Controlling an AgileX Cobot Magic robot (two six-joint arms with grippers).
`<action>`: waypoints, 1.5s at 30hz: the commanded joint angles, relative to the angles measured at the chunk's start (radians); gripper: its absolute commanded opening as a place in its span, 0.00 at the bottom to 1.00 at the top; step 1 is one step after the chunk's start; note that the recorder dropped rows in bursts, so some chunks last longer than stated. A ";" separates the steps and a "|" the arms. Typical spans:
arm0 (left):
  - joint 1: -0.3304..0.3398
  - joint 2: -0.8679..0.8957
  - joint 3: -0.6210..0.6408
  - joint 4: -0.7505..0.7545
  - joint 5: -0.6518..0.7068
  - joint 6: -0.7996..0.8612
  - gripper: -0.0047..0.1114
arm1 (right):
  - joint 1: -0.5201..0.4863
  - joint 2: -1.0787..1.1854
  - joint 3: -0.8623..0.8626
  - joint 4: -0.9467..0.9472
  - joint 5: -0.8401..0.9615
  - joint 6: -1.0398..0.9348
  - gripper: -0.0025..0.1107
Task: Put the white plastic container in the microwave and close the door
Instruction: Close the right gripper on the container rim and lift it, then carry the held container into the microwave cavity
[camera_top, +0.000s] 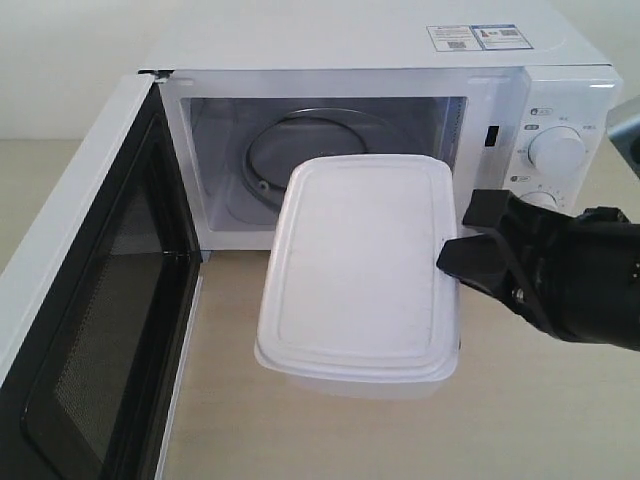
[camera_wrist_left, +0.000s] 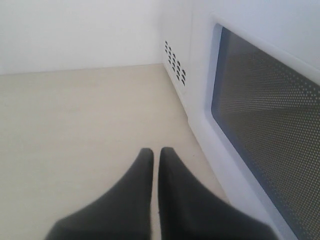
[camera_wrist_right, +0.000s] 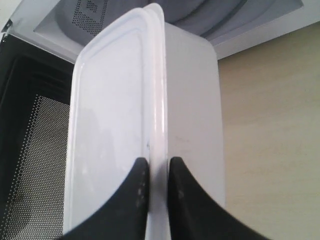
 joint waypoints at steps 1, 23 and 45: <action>0.004 0.002 0.004 -0.002 0.001 0.005 0.08 | 0.002 -0.008 0.003 -0.028 -0.037 0.054 0.02; 0.004 0.002 0.004 -0.002 0.001 0.005 0.08 | 0.374 0.048 0.054 -0.579 -0.527 0.909 0.02; 0.004 0.002 0.004 -0.002 0.001 0.005 0.08 | 0.480 0.358 0.119 -0.859 -0.933 1.568 0.02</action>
